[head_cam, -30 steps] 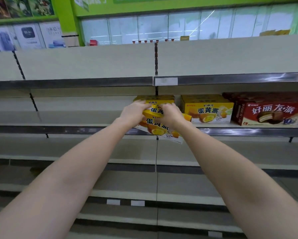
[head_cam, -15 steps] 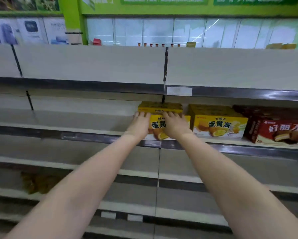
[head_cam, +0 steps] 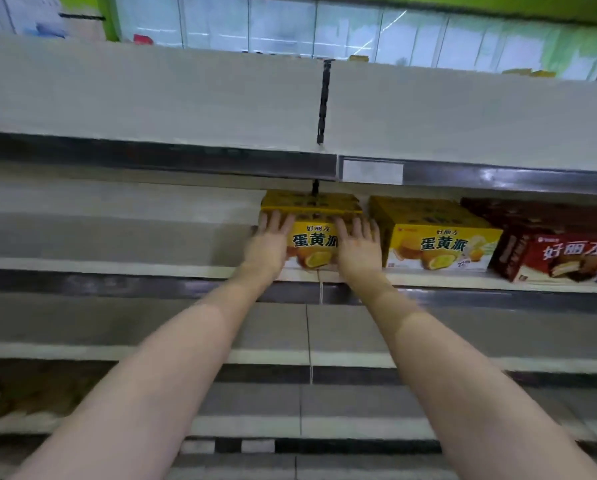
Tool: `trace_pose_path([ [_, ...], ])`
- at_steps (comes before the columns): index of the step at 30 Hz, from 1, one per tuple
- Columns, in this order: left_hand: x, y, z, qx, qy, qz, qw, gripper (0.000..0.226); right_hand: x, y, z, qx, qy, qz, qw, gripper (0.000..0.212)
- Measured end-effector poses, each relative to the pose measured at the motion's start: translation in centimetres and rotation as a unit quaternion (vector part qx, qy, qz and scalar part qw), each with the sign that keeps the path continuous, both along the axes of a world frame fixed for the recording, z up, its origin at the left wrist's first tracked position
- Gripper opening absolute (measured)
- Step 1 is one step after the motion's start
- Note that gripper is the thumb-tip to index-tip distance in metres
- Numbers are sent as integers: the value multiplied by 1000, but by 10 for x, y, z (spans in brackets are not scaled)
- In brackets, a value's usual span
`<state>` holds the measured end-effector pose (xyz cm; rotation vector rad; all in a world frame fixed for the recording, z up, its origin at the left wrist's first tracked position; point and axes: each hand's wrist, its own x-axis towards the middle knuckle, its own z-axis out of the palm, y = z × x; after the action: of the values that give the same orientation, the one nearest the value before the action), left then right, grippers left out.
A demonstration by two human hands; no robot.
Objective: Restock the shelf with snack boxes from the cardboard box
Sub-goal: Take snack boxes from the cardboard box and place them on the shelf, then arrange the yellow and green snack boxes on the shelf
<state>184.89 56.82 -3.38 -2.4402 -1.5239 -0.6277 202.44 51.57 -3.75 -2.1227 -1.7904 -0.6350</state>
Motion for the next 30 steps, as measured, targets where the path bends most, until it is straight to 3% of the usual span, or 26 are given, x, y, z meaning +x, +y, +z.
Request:
trace_pose_path([
  [4,-1,20,-1,-5,2,-8,1000,85,-3,15,-1,-13,14,-21,1000,84],
  [11,2,29,0,-7,-10,-6,1000,83,-2,23,-4,1,-2,-28,1000,74],
  [15,11,18,5,-9,14,17,1000,73,-9,25,-5,7,9,-35,999,82],
  [19,24,5,18,-3,72,30,997,94,-7,14,0,29,18,-33,999,82],
  [21,37,-7,23,30,91,-22,995,87,-1,-1,2,65,30,-48,996,69],
  [25,76,-46,21,43,21,-184,982,43,28,-44,-7,153,33,-64,986,33],
  [28,107,-82,5,-25,-23,-288,957,27,49,-103,-24,156,44,-77,984,30],
  [30,127,-114,-7,-89,-3,-354,931,23,61,-149,-42,147,63,-107,981,25],
])
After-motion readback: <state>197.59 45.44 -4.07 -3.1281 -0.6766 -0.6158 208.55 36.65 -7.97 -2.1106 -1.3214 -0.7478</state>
